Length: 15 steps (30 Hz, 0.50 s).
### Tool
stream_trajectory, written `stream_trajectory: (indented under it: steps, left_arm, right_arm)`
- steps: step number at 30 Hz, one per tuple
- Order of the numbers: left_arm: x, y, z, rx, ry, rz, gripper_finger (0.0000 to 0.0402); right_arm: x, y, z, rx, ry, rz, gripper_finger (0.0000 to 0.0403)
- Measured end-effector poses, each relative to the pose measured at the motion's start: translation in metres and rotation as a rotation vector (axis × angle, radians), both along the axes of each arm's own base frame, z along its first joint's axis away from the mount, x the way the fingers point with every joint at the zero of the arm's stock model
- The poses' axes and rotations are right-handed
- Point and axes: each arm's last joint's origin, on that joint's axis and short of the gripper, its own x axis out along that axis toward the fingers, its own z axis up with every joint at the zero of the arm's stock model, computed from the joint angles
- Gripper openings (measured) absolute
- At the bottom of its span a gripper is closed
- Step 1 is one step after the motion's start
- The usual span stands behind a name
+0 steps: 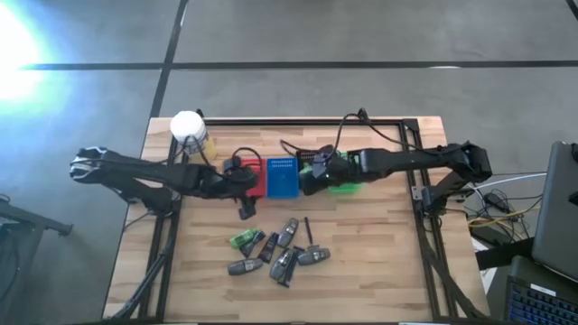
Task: Pick & Place Travel size toiletries
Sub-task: Put the green shampoo into the black bin
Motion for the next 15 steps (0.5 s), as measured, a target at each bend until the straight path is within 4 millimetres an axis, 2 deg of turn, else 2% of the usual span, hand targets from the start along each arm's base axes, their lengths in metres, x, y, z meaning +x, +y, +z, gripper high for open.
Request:
stream_trajectory:
  steps: [2,6,9,12,15]
  left_arm:
    - [-0.013,0.0,-0.006,-0.074,0.035,0.031,0.0271]
    - [-0.031,-0.002,-0.02,-0.265,0.041,0.041,0.027]
    - [-0.041,-0.005,-0.033,-0.386,0.065,0.004,0.0272]
    - [-0.049,-0.009,-0.046,-0.45,0.073,-0.024,0.0273]
    - [-0.056,-0.013,-0.059,-0.494,0.11,-0.059,0.0273]
  right_arm:
    - [-0.004,-0.002,-0.003,-0.072,0.064,-0.017,0.01]
    - [0.007,-0.012,-0.02,-0.156,0.132,-0.017,0.0113]
    - [0.017,-0.021,-0.04,-0.232,0.205,-0.038,0.0135]
    - [0.024,-0.032,-0.061,-0.229,0.268,-0.055,0.0161]
    - [0.026,-0.035,-0.075,-0.235,0.326,-0.05,0.0188]
